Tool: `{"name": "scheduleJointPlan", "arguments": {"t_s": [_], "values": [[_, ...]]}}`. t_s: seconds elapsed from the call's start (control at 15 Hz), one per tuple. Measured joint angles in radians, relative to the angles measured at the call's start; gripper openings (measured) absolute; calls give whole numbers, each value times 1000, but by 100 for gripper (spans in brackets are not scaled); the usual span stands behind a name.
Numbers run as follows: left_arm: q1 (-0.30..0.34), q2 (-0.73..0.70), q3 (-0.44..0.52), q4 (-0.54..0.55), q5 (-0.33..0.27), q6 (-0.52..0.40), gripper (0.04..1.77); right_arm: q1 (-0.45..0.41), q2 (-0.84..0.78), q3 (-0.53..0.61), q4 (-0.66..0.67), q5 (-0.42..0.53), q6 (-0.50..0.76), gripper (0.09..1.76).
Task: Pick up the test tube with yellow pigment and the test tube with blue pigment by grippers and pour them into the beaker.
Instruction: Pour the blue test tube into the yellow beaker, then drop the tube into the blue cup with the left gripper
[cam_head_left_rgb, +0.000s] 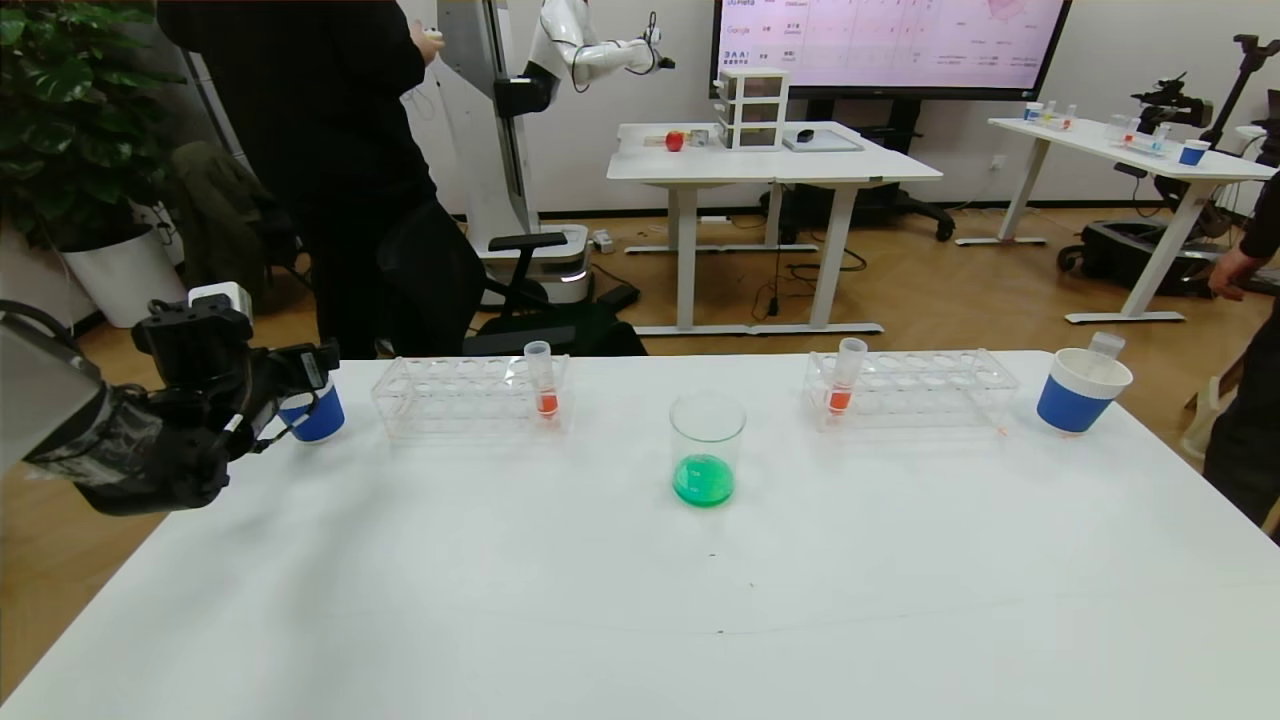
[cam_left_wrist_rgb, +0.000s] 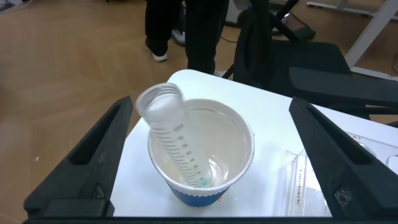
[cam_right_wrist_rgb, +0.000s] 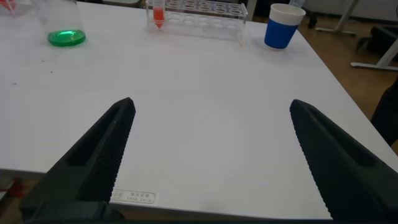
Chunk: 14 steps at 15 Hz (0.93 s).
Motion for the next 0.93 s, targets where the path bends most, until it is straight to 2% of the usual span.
{"name": "scheduleJointPlan", "arguments": {"t_s": [0.13,0.27,0.47,0.67,0.93], "values": [[-10,-10,-5,0,5,-1,175,0,0,0,0,0,0,174],[-47,-35,-13,1,10,-3,175,0,0,0,0,0,0,174],[-160,-92,-17,11,23,-6,175,0,0,0,0,0,0,174],[-300,-160,-14,48,121,-4,175,0,0,0,0,0,0,174],[-371,-330,25,125,142,22,175,0,0,0,0,0,0,174]]}}
